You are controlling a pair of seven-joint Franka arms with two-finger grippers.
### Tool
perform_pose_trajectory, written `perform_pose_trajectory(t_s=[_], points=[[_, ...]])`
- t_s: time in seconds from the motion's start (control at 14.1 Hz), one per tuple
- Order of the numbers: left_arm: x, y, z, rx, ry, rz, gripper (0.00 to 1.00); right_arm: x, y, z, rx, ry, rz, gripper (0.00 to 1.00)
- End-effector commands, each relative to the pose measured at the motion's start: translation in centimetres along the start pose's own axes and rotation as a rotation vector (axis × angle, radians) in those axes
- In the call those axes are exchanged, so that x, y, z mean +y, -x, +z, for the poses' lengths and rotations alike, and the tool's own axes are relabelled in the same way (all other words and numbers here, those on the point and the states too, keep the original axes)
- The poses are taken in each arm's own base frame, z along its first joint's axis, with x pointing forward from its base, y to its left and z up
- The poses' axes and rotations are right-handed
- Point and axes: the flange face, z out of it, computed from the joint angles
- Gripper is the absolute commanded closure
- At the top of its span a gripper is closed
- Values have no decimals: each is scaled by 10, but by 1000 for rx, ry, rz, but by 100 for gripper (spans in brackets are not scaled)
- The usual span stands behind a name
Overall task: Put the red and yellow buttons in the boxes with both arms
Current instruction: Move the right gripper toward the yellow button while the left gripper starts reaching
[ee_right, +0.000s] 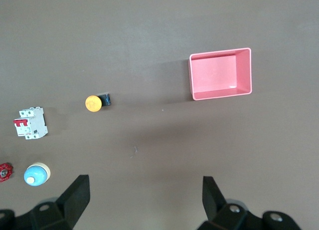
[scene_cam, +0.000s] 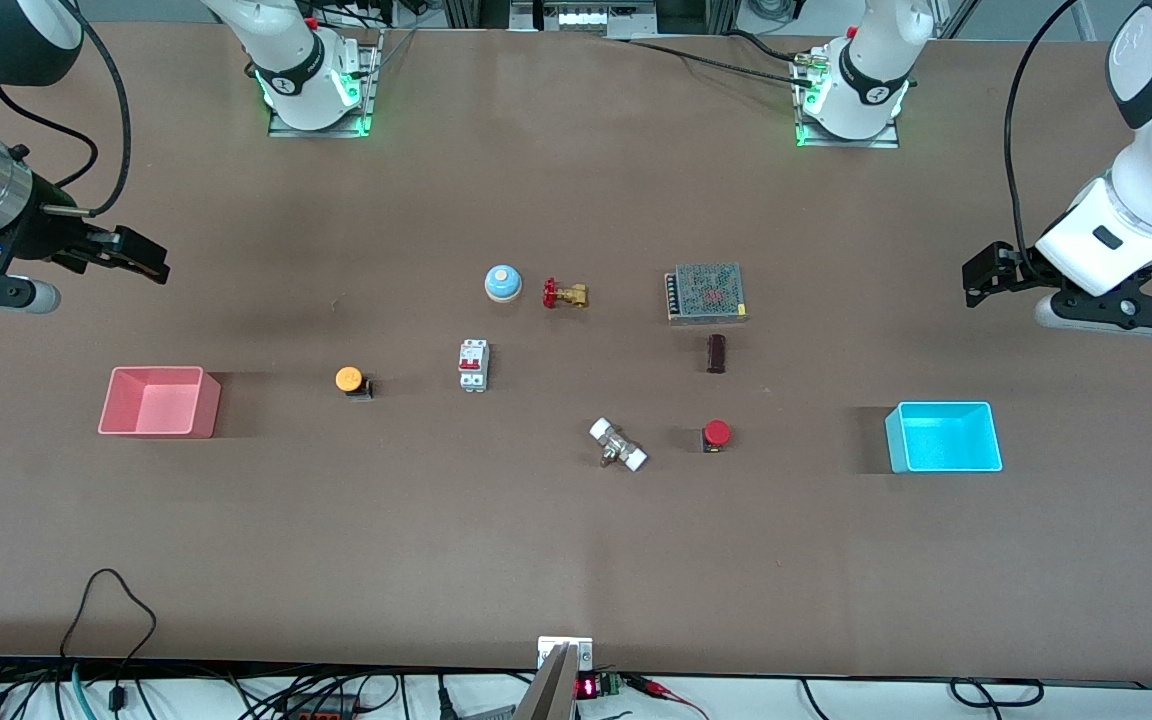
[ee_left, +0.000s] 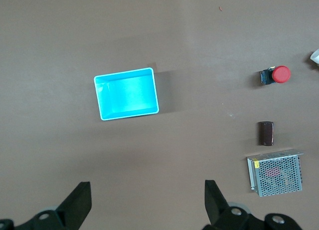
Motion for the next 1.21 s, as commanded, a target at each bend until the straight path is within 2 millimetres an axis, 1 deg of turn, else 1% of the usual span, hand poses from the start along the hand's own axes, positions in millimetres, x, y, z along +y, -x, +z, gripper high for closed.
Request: perform_pose_trajectory(t_s=[0.0, 0.21, 0.35, 0.43, 0.5, 0.57, 0.71, 0.78, 0.92, 0.99, 1.13], points=[[-3, 3, -7, -2, 5, 15, 0, -1, 2, -3, -4, 7, -1, 0], [-3, 3, -7, -2, 5, 15, 0, -1, 2, -2, -5, 4, -4, 0], [-3, 3, -7, -2, 5, 15, 0, -5, -1, 7, -12, 1, -9, 0], [-3, 3, -7, -2, 5, 15, 0, -10, -6, 19, -31, 1, -17, 0], [-3, 3, -7, -2, 5, 15, 0, -20, -6, 31, -52, 4, -36, 0], [-3, 3, -7, -2, 5, 15, 0, -40, -4, 40, -39, 0, -72, 0], [-3, 3, -6, -4, 5, 15, 0, -73, -3, 69, -12, -11, -103, 0], [-3, 1, -3, -8, 5, 15, 0, -93, -8, 104, 4, -25, -46, 0], [2, -4, 10, -29, 15, 19, 0, -104, -13, 137, 5, -39, -43, 0], [6, -9, 24, -53, 24, 22, 0, -105, -16, 152, 4, -44, -43, 0], [26, -23, 54, -98, 31, 59, 0, -107, -23, 180, -2, -55, -40, 0]])
